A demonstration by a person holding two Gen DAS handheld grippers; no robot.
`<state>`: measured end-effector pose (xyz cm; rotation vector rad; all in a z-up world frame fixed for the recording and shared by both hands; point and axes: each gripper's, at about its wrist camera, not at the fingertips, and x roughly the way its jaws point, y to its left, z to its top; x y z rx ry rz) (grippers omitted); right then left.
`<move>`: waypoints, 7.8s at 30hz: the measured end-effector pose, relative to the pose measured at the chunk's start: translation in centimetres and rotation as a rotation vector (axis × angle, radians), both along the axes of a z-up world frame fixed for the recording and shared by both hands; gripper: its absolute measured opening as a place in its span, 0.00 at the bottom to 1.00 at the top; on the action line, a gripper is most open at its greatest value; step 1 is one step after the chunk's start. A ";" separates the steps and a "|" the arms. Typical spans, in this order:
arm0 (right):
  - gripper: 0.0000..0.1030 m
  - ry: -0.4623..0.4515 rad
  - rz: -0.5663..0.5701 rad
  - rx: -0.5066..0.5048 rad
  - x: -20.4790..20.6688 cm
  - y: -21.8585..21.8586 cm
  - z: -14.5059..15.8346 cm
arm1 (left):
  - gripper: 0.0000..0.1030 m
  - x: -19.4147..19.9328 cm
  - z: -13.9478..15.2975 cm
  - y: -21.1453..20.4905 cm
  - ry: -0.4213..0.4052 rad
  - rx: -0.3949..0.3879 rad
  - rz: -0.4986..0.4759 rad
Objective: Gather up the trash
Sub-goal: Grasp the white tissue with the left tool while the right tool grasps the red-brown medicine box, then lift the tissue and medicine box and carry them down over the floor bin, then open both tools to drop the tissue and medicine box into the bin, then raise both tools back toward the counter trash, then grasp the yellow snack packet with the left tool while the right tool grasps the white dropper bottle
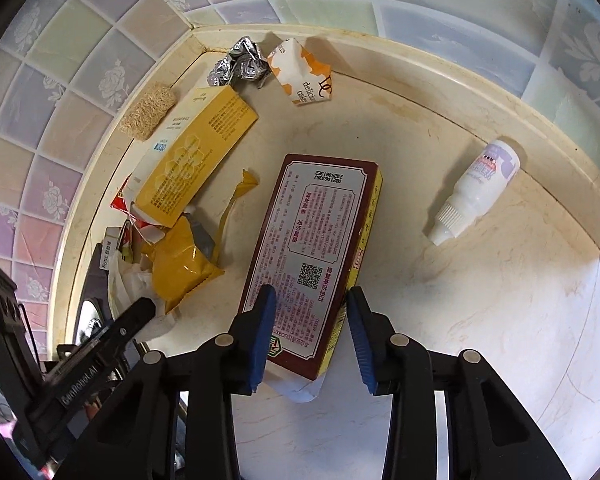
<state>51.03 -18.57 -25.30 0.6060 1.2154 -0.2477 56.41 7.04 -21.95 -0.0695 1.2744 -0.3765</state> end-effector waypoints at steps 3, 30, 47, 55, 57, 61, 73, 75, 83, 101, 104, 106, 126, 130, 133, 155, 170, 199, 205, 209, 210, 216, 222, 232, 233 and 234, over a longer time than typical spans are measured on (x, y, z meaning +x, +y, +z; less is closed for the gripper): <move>0.40 0.013 0.000 0.025 0.5 0.0 -0.2 | 0.38 -0.5 0.2 0.5 -0.008 -0.008 0.007; 0.57 0.053 0.084 -0.234 2.0 5.7 0.2 | 0.37 -5.1 4.9 4.5 -0.079 -0.060 -0.009; 0.57 -0.110 0.159 -0.048 -9.9 4.0 4.8 | 0.37 -13.5 8.2 3.1 -0.125 -0.036 0.002; 0.57 -0.159 0.244 -0.006 -17.9 2.9 6.4 | 0.37 -21.4 9.4 0.5 -0.148 -0.016 0.019; 0.57 -0.166 0.268 0.002 -20.0 2.5 6.5 | 0.37 -24.0 9.5 -0.4 -0.155 -0.006 0.026; 0.57 -0.174 0.315 0.003 -25.4 1.2 6.4 | 0.37 -29.1 9.0 -2.0 -0.157 0.002 0.047; 0.57 -0.149 0.437 -0.032 -40.2 -1.1 2.0 | 0.37 -43.5 4.1 -7.6 -0.092 0.039 0.047; 0.57 -0.136 0.456 -0.037 -41.9 -0.9 0.6 | 0.37 -45.4 3.1 -8.1 -0.074 0.054 0.043; 0.57 -0.061 0.488 -0.017 -47.5 -1.2 -5.7 | 0.37 -49.5 -0.7 -8.7 -0.021 0.097 0.010; 0.57 0.130 0.470 -0.020 -50.3 -3.4 -27.2 | 0.38 -49.8 -20.0 -7.8 0.194 0.081 -0.050; 0.57 0.151 0.444 -0.026 -50.1 -4.4 -31.1 | 0.38 -49.1 -24.0 -8.7 0.231 0.079 -0.066; 0.58 0.162 0.429 -0.031 -50.1 -5.1 -33.3 | 0.38 -48.5 -26.5 -9.0 0.253 0.075 -0.079; 0.63 0.232 0.365 -0.060 -45.2 -5.5 -45.1 | 0.75 -42.8 -36.1 -11.4 0.314 0.085 -0.160; 0.63 0.236 0.378 -0.076 -44.4 -4.2 -44.8 | 0.78 -42.5 -36.2 -10.6 0.305 0.105 -0.168; 0.63 0.238 0.377 -0.083 -44.4 -3.9 -44.5 | 0.78 -42.3 -35.8 -10.1 0.303 0.111 -0.163; 0.63 0.226 0.319 -0.050 -48.1 -2.7 -31.5 | 0.78 -47.5 -20.6 -6.7 0.217 0.112 -0.118; 0.63 -0.016 0.450 -0.075 -51.5 0.2 -8.3 | 0.78 -52.0 0.0 -4.3 -0.052 0.102 -0.055; 0.63 -0.414 0.525 -0.338 -43.6 -1.7 18.4 | 0.79 -44.4 23.6 -5.8 -0.481 0.139 0.023; 0.63 -0.405 0.452 -0.384 -37.0 -1.8 19.0 | 0.79 -37.1 23.7 -4.8 -0.457 0.075 0.016; 0.63 -0.382 0.379 -0.384 -31.1 -1.8 18.7 | 0.79 -30.4 22.8 -4.3 -0.428 0.043 -0.022; 0.63 -0.368 0.364 -0.382 -29.6 -1.9 18.5 | 0.79 -29.0 22.5 -4.2 -0.421 0.039 -0.030; 0.63 -0.290 0.283 -0.361 -20.0 -2.0 16.2 | 0.79 -18.5 18.2 -3.8 -0.329 0.002 -0.073; 0.63 -0.212 0.194 -0.348 -12.6 -2.4 12.0 | 0.79 -10.3 12.0 -3.7 -0.229 -0.002 -0.040; 0.59 -0.110 0.006 -0.306 -5.6 -5.2 4.5 | 0.79 -2.3 3.7 -4.2 -0.106 -0.026 0.016; 0.59 -0.105 -0.008 -0.304 -4.8 -5.3 3.8 | 0.79 -1.8 3.0 -4.3 -0.097 -0.029 0.021; 0.58 -0.100 -0.017 -0.308 -4.3 -5.4 3.4 | 0.79 -1.4 2.5 -4.4 -0.089 -0.031 0.027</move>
